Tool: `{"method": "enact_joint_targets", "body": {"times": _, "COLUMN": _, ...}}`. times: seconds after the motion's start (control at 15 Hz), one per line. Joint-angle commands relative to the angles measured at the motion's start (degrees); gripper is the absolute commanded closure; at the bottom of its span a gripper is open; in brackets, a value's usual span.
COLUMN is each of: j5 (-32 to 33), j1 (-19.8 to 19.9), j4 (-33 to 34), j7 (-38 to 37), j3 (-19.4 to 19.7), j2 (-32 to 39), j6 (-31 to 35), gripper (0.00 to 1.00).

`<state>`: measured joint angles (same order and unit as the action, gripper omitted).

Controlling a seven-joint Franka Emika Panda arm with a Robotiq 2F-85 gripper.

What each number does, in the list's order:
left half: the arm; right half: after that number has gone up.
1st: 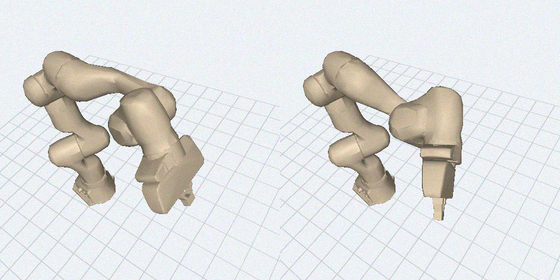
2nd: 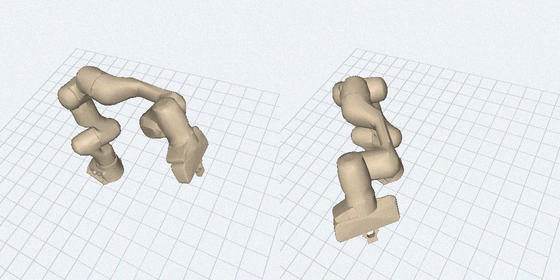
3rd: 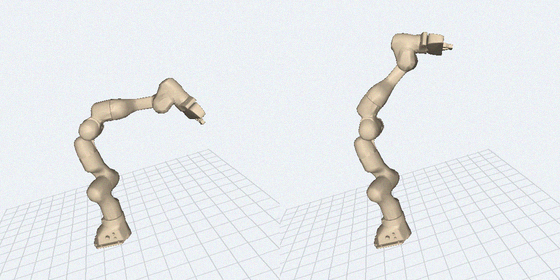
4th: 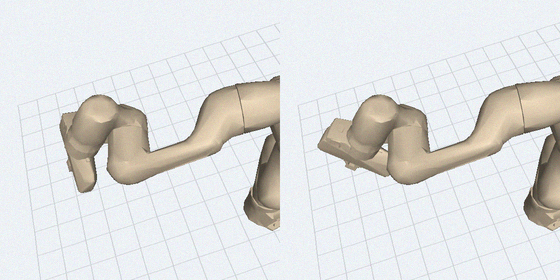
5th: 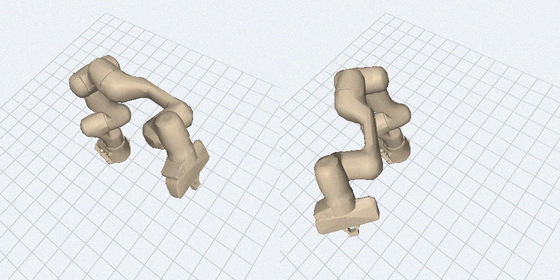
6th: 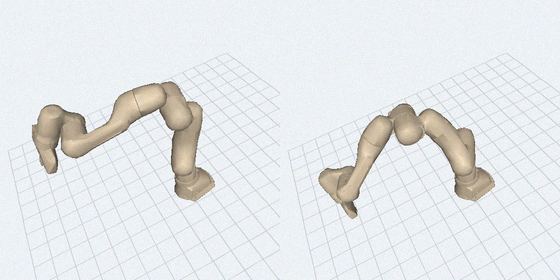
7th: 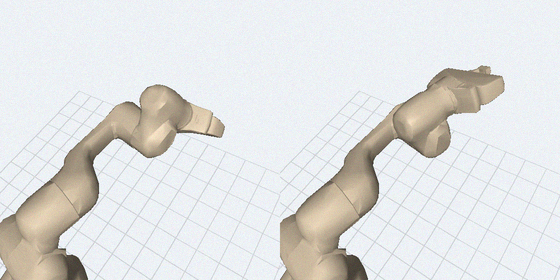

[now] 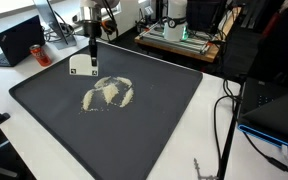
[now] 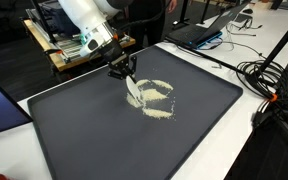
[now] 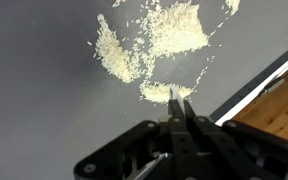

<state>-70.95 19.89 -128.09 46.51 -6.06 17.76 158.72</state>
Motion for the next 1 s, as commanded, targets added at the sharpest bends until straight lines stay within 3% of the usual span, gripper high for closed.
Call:
{"method": "enact_joint_targets", "body": {"times": 0.0, "j5": -9.3, "j1": -0.4, "j4": -6.6, "j7": 0.3, "j3": -1.7, "j2": -6.1, "j6": 5.0, "gripper": 0.99}}
{"method": "enact_joint_targets", "body": {"times": 0.33, "j5": -22.7, "j1": -1.2, "j4": -9.3, "j7": 3.3, "j3": -4.6, "j2": -10.3, "j6": 10.2, "gripper": 0.99}}
{"method": "enact_joint_targets", "body": {"times": 0.67, "j5": -38.4, "j1": -2.6, "j4": -11.4, "j7": 10.4, "j3": -7.2, "j2": -14.5, "j6": 10.0, "gripper": 0.99}}
{"method": "enact_joint_targets", "body": {"times": 0.93, "j5": -44.3, "j1": -5.0, "j4": -13.9, "j7": 12.8, "j3": -9.4, "j2": -17.3, "j6": 14.3, "gripper": 0.99}}
